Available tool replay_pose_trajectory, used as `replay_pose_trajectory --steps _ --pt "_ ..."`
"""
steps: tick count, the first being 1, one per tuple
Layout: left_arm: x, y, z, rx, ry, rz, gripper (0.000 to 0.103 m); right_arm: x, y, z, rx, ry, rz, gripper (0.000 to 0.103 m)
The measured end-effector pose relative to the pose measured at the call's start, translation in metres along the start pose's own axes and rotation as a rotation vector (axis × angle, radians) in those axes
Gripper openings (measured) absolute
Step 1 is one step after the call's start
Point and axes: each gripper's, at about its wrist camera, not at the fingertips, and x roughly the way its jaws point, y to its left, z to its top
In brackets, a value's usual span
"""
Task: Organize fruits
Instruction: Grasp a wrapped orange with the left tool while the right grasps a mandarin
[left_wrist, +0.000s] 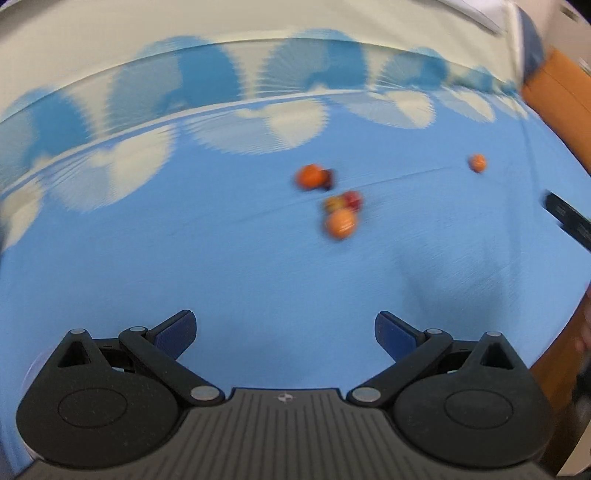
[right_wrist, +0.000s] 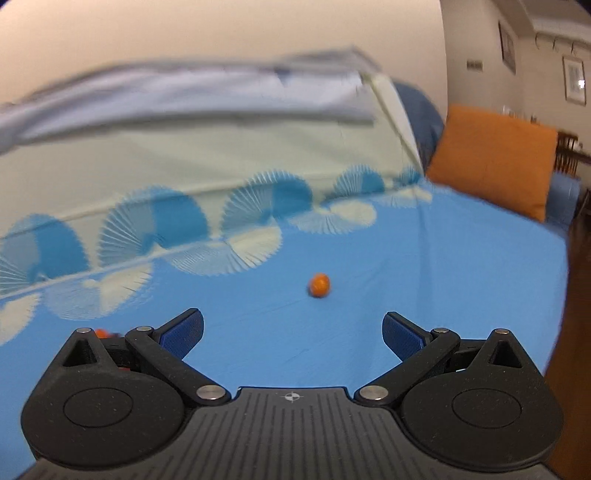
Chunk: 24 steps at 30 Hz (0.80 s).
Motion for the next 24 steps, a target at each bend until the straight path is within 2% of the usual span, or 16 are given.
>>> replay_pose_trajectory --steps 2,6,10,13,16,17,19,20,21,22,23,24 --pt "0.034 -0.021 0.020 0.064 0.012 -0.006 0.103 0.045 -0.010 0.002 0.020 0.030 -0.018 0.102" --pt "0.093 -0.046 0.047 0.103 0.007 -0.038 0.103 0.132 -0.020 0.006 0.031 0.054 -0.022 0.102" --pt "0.148 -0.052 0.062 0.121 0.028 0.013 0.103 0.218 -0.018 0.013 0.024 0.084 -0.064 0.102" --pt "0.174 -0.050 0.068 0.143 0.042 0.031 0.103 0.273 -0.017 0.012 0.042 0.134 -0.100 0.102" --pt "0.189 -0.045 0.069 0.161 0.041 0.044 0.103 0.308 -0.018 0.002 0.055 0.198 -0.147 0.103" --pt "0.190 -0.043 0.069 0.158 0.043 0.041 0.103 0.308 -0.014 -0.002 0.027 0.144 -0.154 0.102" --pt "0.193 -0.038 0.069 0.137 0.052 0.027 0.101 0.308 -0.011 -0.002 0.020 0.149 -0.159 0.102" --pt "0.192 -0.036 0.068 0.123 0.044 0.011 0.084 0.308 -0.012 -0.002 0.027 0.147 -0.155 0.101" --pt "0.189 -0.037 0.067 0.121 0.039 0.001 0.072 0.306 -0.013 -0.003 0.026 0.140 -0.149 0.095" --pt "0.188 -0.038 0.067 0.131 0.041 -0.032 0.047 0.303 -0.012 -0.003 0.017 0.127 -0.133 0.065" --pt "0.185 -0.040 0.066 0.142 0.033 -0.059 0.039 0.300 -0.010 -0.001 -0.007 0.111 -0.092 0.032" --pt "0.180 -0.043 0.064 0.161 0.009 -0.051 0.039 0.299 -0.006 0.001 -0.043 0.118 -0.096 0.032"
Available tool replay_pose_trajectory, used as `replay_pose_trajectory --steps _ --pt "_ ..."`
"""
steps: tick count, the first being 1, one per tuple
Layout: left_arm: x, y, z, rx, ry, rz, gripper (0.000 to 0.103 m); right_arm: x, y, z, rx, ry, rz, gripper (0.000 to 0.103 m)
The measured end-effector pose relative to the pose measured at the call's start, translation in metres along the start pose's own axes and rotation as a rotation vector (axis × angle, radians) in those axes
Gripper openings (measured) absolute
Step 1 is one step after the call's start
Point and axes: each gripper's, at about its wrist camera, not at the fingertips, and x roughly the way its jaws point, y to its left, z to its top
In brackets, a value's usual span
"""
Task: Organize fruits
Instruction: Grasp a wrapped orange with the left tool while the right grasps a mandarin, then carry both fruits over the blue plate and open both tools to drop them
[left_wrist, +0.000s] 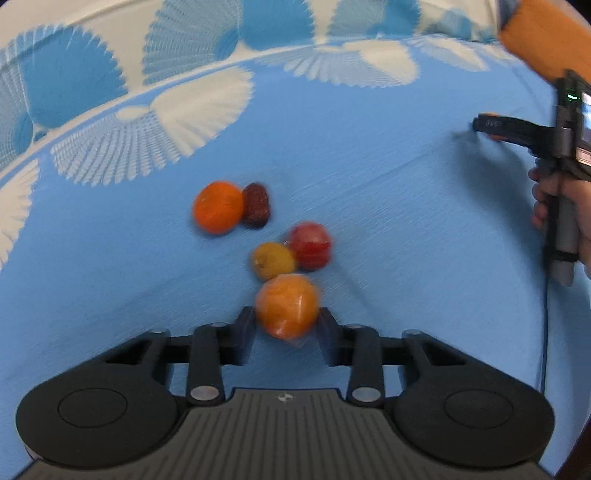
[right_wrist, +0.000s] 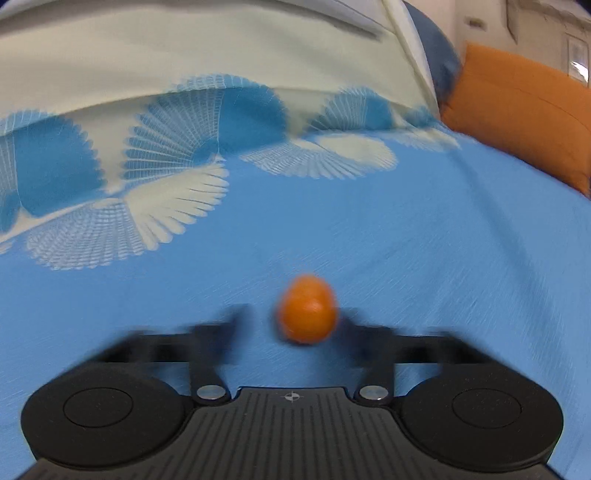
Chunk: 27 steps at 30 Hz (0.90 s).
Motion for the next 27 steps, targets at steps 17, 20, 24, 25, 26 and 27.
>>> replay_pose_trajectory --steps 17,20,24,25,26,27 --pt "-0.177 0.058 -0.105 -0.086 -0.015 0.119 0.039 -0.274 0.029 -0.048 0.048 -0.018 0.325 0.033" --pt "-0.224 0.073 -0.135 -0.120 -0.042 0.153 0.039 -0.335 0.051 -0.061 0.016 -0.040 0.410 0.033" --pt "-0.284 0.095 -0.176 -0.208 -0.066 0.178 0.039 -0.404 0.081 -0.073 -0.065 -0.042 0.559 0.033" --pt "-0.297 0.099 -0.187 -0.224 -0.075 0.188 0.039 -0.422 0.090 -0.077 -0.095 -0.042 0.600 0.033" --pt "-0.308 0.101 -0.198 -0.238 -0.083 0.200 0.039 -0.436 0.098 -0.080 -0.123 -0.040 0.636 0.033" --pt "-0.319 0.104 -0.208 -0.251 -0.087 0.212 0.039 -0.452 0.107 -0.085 -0.155 -0.035 0.678 0.033"
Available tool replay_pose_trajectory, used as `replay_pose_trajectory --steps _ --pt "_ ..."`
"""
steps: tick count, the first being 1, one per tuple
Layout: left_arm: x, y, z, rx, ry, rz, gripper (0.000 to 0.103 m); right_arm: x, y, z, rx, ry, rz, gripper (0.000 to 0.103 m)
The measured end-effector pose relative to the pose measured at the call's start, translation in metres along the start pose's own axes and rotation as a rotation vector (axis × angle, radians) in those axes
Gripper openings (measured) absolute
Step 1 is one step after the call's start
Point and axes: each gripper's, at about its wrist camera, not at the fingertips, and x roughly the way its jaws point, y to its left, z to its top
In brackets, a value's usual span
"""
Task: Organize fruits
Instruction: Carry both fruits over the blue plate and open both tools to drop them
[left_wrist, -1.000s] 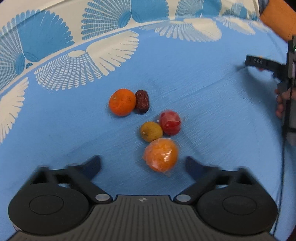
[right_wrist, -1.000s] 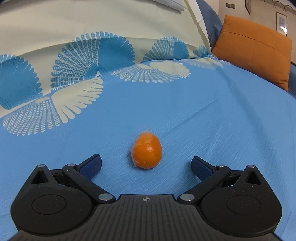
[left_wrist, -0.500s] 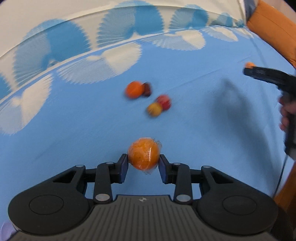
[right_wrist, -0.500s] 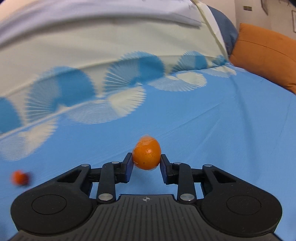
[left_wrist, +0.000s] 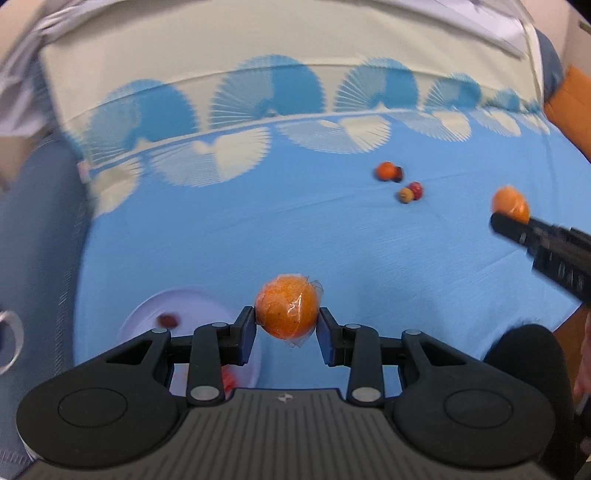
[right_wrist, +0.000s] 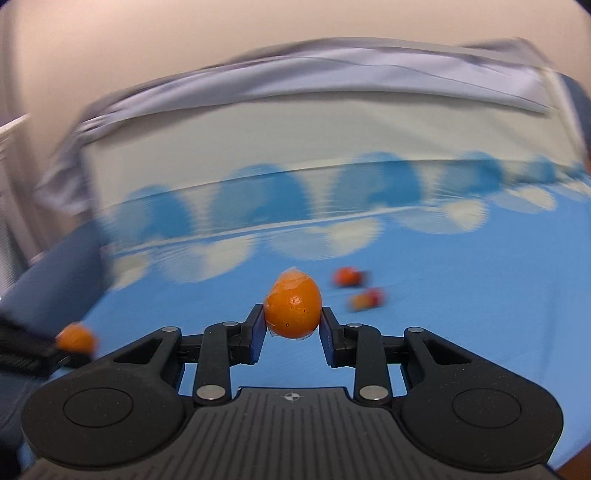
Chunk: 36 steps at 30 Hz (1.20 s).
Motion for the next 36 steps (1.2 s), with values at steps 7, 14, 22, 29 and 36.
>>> replay_pose_trajectory --steps 7,14,22,29,36 --pt "-0.049 0.043 -0.058 -0.094 -0.007 0.049 0.039 -0.037 0.103 -0.023 -0.153 0.089 0.222 0.033" --pt "-0.087 0.069 -0.105 -0.118 -0.084 0.093 0.039 -0.065 0.162 -0.042 -0.297 0.123 0.277 0.033" --pt "-0.110 0.090 -0.128 -0.186 -0.150 0.066 0.039 -0.083 0.194 -0.053 -0.389 0.121 0.255 0.033" --pt "-0.117 0.098 -0.135 -0.209 -0.186 0.043 0.039 -0.087 0.208 -0.054 -0.433 0.121 0.237 0.033" --pt "-0.117 0.106 -0.139 -0.244 -0.182 0.036 0.039 -0.087 0.214 -0.056 -0.470 0.131 0.243 0.033"
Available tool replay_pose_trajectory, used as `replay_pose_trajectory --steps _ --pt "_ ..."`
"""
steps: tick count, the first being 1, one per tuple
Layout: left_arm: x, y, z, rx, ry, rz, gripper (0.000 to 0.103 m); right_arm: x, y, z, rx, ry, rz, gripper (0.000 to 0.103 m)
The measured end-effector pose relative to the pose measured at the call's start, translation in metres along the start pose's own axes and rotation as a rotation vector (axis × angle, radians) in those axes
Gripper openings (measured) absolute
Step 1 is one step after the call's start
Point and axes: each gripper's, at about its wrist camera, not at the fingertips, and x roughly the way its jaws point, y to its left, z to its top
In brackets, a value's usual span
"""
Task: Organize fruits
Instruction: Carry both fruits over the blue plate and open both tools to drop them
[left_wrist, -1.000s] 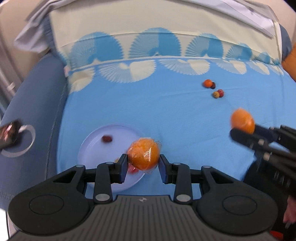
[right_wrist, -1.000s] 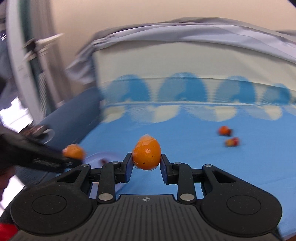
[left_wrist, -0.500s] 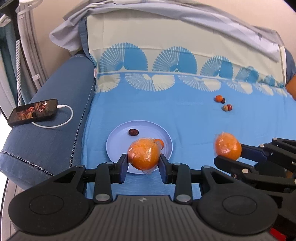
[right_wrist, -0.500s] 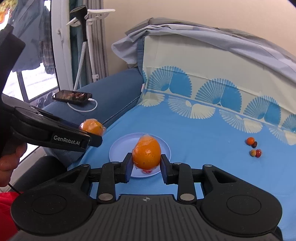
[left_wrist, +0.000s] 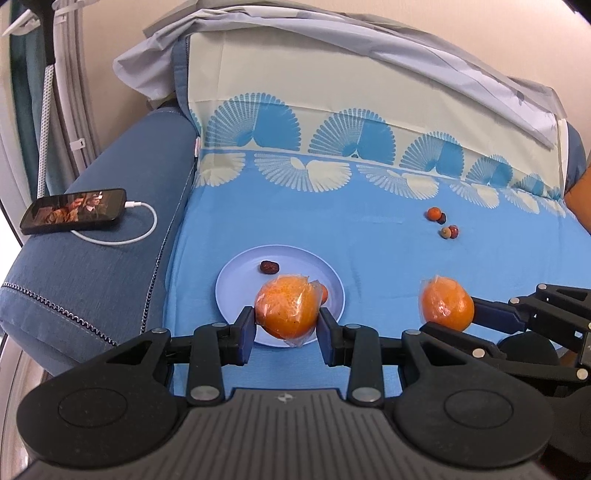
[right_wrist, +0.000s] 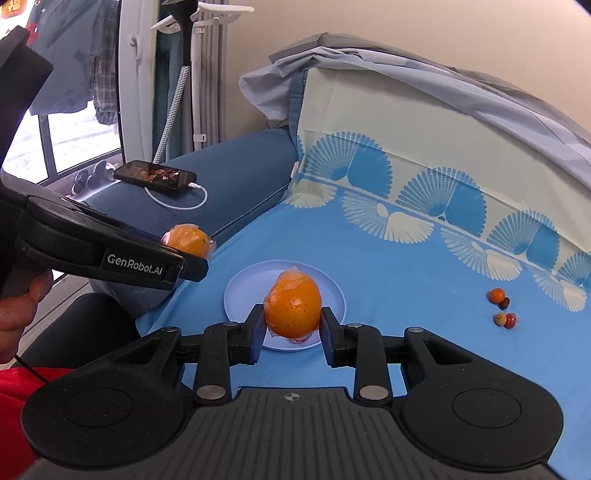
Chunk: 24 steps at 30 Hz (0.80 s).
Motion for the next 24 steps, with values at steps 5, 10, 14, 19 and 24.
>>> replay_pose_trajectory --steps 5,10,14,19,24 --pt "0.0003 0.0022 0.0008 -0.005 -0.004 -0.002 0.039 0.0026 0.0036 0.0007 -0.011 0.008 0.001 0.033" --pt "0.0005 0.0027 -0.0006 -0.006 -0.003 -0.003 0.039 0.0024 0.0007 -0.0004 -0.015 0.012 0.006 0.033" --pt "0.0025 0.0027 -0.0005 -0.009 0.004 -0.002 0.039 0.0037 0.0002 -0.0008 -0.016 0.017 0.010 0.033" --pt "0.0035 0.0024 -0.0003 -0.009 0.005 -0.002 0.039 0.0057 -0.0006 -0.0009 -0.016 0.024 0.016 0.033" --pt "0.0081 0.0028 0.0004 -0.014 0.016 -0.002 0.039 0.0080 -0.0011 -0.0012 -0.017 0.034 0.021 0.033"
